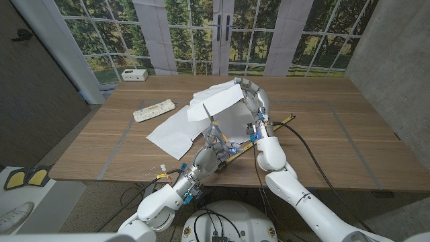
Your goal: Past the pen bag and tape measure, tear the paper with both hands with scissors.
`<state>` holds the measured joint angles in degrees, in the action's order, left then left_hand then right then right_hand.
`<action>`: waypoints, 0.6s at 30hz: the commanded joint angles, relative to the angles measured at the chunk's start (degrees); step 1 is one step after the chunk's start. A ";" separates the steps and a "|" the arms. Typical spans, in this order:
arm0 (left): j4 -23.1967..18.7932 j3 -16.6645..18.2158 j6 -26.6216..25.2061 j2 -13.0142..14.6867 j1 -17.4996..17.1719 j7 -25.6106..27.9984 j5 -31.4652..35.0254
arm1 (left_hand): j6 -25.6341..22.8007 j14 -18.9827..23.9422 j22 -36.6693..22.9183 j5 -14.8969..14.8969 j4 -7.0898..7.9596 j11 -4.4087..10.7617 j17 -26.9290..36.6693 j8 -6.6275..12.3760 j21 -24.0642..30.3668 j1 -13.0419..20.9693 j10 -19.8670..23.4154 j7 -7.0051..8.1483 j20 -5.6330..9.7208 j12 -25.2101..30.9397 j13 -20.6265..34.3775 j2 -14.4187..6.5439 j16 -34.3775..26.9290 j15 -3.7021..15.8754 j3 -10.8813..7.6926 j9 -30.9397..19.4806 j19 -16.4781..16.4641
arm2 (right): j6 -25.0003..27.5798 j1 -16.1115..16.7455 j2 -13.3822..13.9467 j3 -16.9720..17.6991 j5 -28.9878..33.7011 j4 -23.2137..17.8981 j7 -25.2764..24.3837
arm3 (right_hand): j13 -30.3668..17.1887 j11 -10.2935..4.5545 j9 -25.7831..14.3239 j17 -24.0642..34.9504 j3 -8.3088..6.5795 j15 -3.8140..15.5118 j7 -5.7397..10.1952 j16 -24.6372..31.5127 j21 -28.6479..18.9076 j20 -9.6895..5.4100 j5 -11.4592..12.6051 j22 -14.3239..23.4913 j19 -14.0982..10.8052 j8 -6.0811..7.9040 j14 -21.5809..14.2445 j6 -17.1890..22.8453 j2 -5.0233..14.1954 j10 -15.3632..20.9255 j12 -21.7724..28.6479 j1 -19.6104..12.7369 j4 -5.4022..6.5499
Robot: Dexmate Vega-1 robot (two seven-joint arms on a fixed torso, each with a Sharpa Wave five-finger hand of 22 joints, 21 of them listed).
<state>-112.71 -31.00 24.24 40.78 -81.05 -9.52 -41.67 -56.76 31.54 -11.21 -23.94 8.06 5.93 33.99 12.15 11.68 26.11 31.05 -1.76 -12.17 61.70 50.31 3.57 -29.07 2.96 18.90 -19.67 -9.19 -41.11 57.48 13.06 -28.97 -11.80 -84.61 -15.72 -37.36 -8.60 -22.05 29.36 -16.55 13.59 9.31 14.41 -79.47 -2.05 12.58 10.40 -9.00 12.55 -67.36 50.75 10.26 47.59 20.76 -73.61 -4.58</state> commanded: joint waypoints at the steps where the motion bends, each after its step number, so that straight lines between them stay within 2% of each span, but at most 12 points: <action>1: -0.08 -0.13 -0.05 -0.13 -0.07 0.40 0.17 | 2.14 0.18 -0.05 0.17 -0.22 0.62 0.07 0.28 0.18 0.33 1.01 -2.98 -0.01 1.55 -0.17 -0.56 -0.25 2.95 -0.26 0.01 0.00 | 0.21 0.11 0.14 0.22 0.28 -0.11 0.27 | -0.09 -0.04 -0.18 0.19 -0.40 -0.01 -0.45 -0.05 -0.22 -9.20 -0.27 -0.05 0.06 -0.21 -0.50 0.32 -0.18 0.21 -0.16 -0.28 0.01; 10: -0.22 -0.06 -0.37 0.11 -0.07 0.42 -0.12 | 1.82 0.30 -0.05 0.19 -0.23 0.44 0.06 0.32 0.18 0.58 1.20 -3.00 -0.01 1.73 -0.14 -1.00 -0.33 3.05 -0.42 0.10 -0.02 | 0.11 0.19 0.00 0.31 0.53 -0.15 0.02 | -0.07 0.10 -0.17 0.23 -0.45 -0.02 -0.34 -0.11 -0.28 -9.17 -0.33 -0.06 0.12 -0.29 -0.49 0.30 -0.23 0.25 -0.21 -0.18 0.02; 18: 0.04 -0.09 -0.19 -0.15 0.04 -0.10 -0.86 | 1.11 0.35 -0.10 0.19 0.25 0.80 0.07 0.41 0.16 1.14 2.01 -2.92 0.00 1.94 -0.48 -4.70 -0.46 3.41 -1.76 0.22 0.11 | 0.16 0.13 0.08 0.38 0.97 -0.21 -0.11 | -0.09 0.14 -0.15 0.27 -0.54 -0.02 -0.29 -0.18 -0.32 -9.16 -0.38 -0.07 0.18 -0.35 -0.48 0.32 -0.24 0.21 -0.28 -0.12 0.00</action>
<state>-112.76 -31.10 24.13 40.72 -81.09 -9.31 -41.91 -57.29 31.54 -11.21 -23.94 8.24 5.71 33.98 12.16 11.68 27.19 31.27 -2.29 -12.17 63.22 49.83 -0.02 -29.07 2.96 17.58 -19.39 -9.19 -40.96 57.61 13.10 -28.70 -11.30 -84.72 -15.61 -37.34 -8.60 -22.05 29.35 -16.55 13.58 9.32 14.41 -79.45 -2.05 12.24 10.11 -9.00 12.15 -67.35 50.76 10.26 47.58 20.53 -73.61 -4.58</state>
